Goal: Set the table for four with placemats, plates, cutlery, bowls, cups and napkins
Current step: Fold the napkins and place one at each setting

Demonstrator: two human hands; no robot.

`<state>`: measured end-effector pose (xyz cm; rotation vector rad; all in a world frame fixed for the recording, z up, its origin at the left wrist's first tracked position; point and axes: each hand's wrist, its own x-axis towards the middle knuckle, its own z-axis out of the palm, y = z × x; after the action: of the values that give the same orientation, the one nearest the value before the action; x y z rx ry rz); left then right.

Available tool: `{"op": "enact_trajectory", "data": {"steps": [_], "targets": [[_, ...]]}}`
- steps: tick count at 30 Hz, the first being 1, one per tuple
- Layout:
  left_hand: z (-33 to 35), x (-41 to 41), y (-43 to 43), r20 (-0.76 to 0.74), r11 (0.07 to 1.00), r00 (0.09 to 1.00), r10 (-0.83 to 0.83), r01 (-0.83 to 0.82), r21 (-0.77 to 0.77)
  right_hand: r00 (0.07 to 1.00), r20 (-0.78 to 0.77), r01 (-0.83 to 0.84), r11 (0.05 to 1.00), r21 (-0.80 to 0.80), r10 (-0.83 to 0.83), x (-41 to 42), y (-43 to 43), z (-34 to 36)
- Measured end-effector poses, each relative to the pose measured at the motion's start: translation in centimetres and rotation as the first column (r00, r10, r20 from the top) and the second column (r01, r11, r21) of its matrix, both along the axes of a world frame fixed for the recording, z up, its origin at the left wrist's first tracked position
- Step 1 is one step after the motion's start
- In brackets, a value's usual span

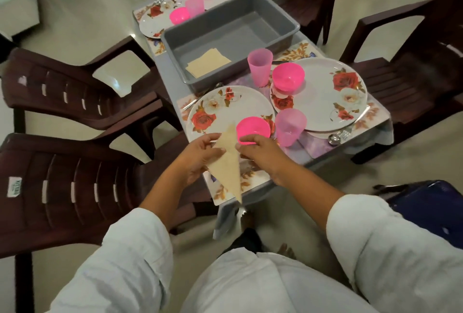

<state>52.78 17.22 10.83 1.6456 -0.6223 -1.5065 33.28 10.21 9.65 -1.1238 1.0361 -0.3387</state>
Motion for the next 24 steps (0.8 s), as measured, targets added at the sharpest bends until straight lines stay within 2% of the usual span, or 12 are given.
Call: {"op": "enact_trajectory", "data": {"steps": [3, 6, 10, 14, 17, 21, 24], "targets": [[-0.2, -0.6, -0.4, 0.073, 0.988, 0.987, -0.146, 0.141, 0.069, 0.986, 0.132, 0.087, 0.989, 0.117, -0.103, -0.1, 1.1, -0.9], [-1.1, -0.8, -0.5, 0.043, 0.984, 0.988, -0.150, 0.145, 0.100, 0.961, 0.123, 0.214, 0.948, 0.235, -0.247, -0.6, 1.9, -1.9], [-2.7, -1.0, 0.6, -0.108, 0.984, 0.993, -0.045, 0.063, 0.168, 0.854, 0.075, 0.433, 0.784, 0.445, -0.514, -1.2, 2.6, -3.7], [-5.1, -0.6, 2.3, -0.081, 0.956, 0.986, -0.145, 0.161, 0.246, 0.773, -0.014, 0.551, 0.660, 0.510, -0.635, -1.6, 3.9, -5.6], [-6.9, -0.3, 3.3, 0.009, 0.945, 0.973, -0.231, 0.222, 0.238, 0.789, -0.075, 0.565, 0.672, 0.479, -0.610, -1.7, 5.1, -6.5], [-8.0, -0.1, 4.8, 0.100, 0.928, 0.960, -0.262, 0.222, 0.301, 0.852, -0.178, 0.523, 0.785, 0.331, -0.492, -1.6, 6.2, -7.5], [-8.9, 0.2, 6.1, 0.278, 0.920, 0.911, -0.305, 0.207, 0.332, 0.884, -0.259, 0.445, 0.870, 0.214, -0.389, -1.6, 6.4, -8.1]]}}
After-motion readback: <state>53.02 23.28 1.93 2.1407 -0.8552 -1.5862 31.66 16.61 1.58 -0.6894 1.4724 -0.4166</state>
